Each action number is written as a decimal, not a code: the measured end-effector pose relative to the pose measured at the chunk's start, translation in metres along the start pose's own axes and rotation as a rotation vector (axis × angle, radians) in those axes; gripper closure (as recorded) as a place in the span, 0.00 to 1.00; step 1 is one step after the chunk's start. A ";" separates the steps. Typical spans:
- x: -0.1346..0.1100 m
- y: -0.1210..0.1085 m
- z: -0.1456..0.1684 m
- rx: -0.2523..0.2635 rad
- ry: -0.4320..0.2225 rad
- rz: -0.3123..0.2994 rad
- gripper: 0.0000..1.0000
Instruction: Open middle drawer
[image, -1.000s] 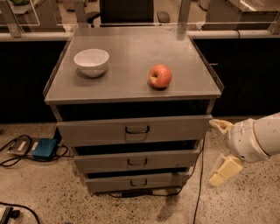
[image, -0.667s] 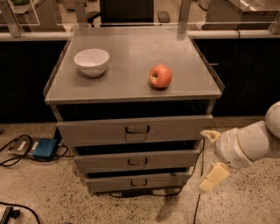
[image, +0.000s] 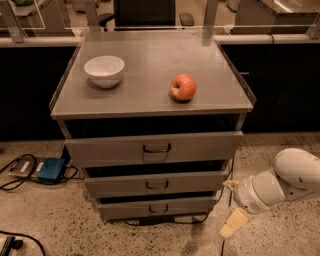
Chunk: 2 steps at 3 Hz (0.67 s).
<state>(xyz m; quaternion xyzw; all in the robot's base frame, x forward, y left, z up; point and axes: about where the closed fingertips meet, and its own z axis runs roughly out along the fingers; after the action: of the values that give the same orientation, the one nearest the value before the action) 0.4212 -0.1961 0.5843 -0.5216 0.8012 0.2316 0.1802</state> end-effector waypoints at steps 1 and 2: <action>0.018 -0.008 0.034 -0.029 -0.004 0.013 0.00; 0.009 -0.027 0.056 -0.010 -0.034 -0.037 0.00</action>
Offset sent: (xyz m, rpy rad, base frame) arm 0.0536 0.0277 -0.0740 0.0522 -0.1004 0.0581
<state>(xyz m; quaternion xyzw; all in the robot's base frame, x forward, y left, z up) 0.4449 -0.1812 0.5278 -0.5332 0.7870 0.2412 0.1954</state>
